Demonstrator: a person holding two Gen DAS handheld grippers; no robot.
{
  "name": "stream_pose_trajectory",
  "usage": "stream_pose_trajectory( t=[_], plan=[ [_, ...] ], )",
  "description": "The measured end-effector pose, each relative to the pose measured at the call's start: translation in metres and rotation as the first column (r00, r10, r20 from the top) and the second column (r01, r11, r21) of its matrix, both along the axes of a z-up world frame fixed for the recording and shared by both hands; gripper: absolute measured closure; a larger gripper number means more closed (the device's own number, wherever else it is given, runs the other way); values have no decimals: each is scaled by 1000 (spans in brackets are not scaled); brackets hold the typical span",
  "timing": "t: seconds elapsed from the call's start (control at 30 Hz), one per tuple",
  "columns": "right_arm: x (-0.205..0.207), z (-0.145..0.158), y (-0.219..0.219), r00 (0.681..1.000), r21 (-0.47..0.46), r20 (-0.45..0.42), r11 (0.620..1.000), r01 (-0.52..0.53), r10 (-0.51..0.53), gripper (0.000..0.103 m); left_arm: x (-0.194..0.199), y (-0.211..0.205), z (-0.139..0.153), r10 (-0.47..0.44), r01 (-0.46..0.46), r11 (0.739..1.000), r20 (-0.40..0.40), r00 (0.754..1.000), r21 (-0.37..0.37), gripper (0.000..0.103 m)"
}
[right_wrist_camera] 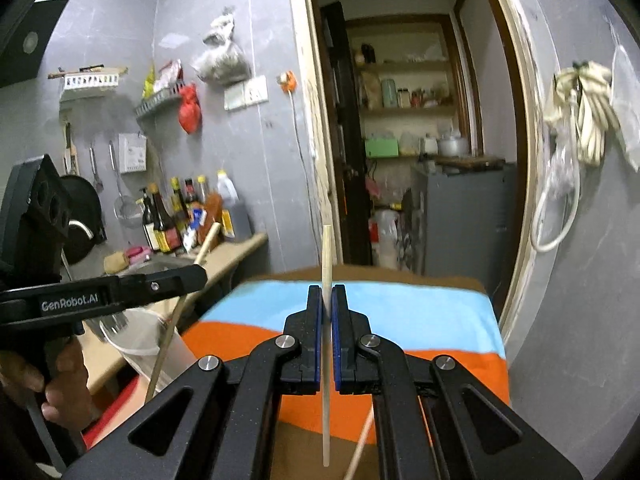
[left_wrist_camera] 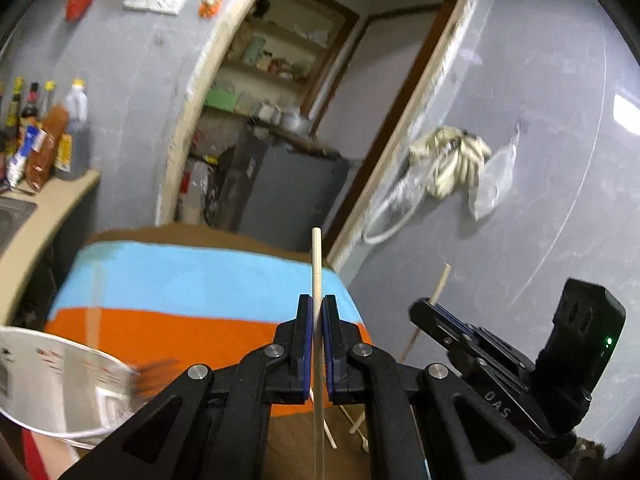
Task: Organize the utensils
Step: 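Carry both chopsticks to the white caddy and open both tools over it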
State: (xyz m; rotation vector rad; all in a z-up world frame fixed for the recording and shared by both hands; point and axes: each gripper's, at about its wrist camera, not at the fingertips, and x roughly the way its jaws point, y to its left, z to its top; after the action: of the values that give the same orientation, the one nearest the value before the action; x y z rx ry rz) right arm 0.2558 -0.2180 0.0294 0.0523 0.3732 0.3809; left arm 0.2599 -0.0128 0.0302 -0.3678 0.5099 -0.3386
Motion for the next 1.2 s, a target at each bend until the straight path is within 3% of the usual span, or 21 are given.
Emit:
stream_pose_trajectory(
  t=[0.3,0.47,0.6,0.77,0.9,1.2],
  plan=[
    [-17,52,61,992,60,86,994,-92,87,99,-20,106,31,200,-198,980,70,977,-35,98],
    [-22,64,103,982,88,133,985,-145,133,99,-33,167,31,344,-343,939,101,933,-30,98],
    [-19,65,132,976,132,155,976,-171,150,99,-37,203,25,412,-405,911,114,904,-74,98],
    [-12,49,160,978,179,152,969,-169,143,99,-34,229,10,446,-434,893,118,887,-118,98],
    [-7,28,171,982,198,130,968,-158,134,99,-25,232,-5,476,-467,879,130,870,-94,98],
    [4,-17,191,991,160,60,979,-128,120,99,-9,221,-25,459,-455,888,147,876,-64,98]
  ],
)
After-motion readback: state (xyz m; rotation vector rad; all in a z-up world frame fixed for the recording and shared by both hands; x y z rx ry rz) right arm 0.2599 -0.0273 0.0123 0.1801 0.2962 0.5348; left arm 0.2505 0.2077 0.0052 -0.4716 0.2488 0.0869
